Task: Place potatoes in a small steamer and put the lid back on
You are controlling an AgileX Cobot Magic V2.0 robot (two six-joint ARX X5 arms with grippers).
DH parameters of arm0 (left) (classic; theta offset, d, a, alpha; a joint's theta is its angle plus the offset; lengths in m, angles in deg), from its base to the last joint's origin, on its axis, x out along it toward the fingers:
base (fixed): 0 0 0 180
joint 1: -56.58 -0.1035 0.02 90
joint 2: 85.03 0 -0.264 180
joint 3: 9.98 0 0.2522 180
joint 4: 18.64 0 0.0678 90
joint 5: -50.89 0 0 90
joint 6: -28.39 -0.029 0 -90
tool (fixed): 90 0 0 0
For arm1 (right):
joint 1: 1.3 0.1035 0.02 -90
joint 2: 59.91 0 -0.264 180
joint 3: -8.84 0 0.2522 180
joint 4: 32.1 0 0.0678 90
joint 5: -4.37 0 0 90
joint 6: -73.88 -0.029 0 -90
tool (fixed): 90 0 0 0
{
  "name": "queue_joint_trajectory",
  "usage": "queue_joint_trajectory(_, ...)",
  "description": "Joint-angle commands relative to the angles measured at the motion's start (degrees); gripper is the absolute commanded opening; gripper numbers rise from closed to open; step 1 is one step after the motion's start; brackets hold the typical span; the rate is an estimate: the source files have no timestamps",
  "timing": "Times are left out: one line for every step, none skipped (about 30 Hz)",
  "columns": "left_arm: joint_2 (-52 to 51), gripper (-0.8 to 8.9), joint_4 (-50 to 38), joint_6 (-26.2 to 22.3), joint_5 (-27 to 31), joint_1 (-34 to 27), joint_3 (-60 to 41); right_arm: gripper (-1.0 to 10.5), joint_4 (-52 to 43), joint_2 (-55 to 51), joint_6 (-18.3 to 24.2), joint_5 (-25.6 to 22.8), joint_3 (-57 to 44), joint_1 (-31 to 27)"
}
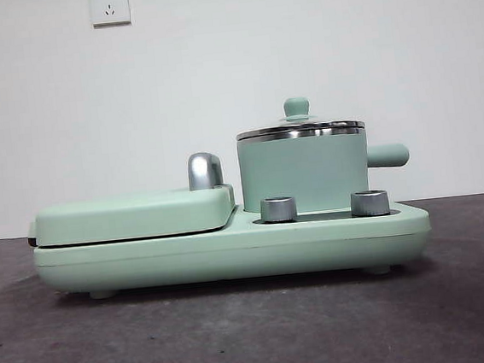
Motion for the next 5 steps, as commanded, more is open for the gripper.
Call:
queue_joint_trajectory(-0.11, 0.05, 0.37, -0.35, 0.15, 0.02, -1.11, 0.2, -0.63, -0.15, 0.61, 0.04, -0.33, 0.07)
queue_joint_trajectory(-0.11, 0.05, 0.37, -0.35, 0.17, 0.04, -1.11, 0.2, -0.63, -0.15, 0.61, 0.04, -0.33, 0.07)
queue_joint_trajectory(-0.11, 0.05, 0.37, -0.35, 0.15, 0.04, -1.11, 0.2, -0.63, -0.15, 0.61, 0.04, -0.33, 0.07)
queue_joint_trajectory(-0.11, 0.05, 0.37, -0.35, 0.15, 0.04, -1.11, 0.2, -0.63, -0.15, 0.61, 0.04, -0.33, 0.07)
queue_joint_trajectory(-0.11, 0.05, 0.37, -0.35, 0.15, 0.04, -1.11, 0.2, -0.63, -0.15, 0.61, 0.04, -0.33, 0.07)
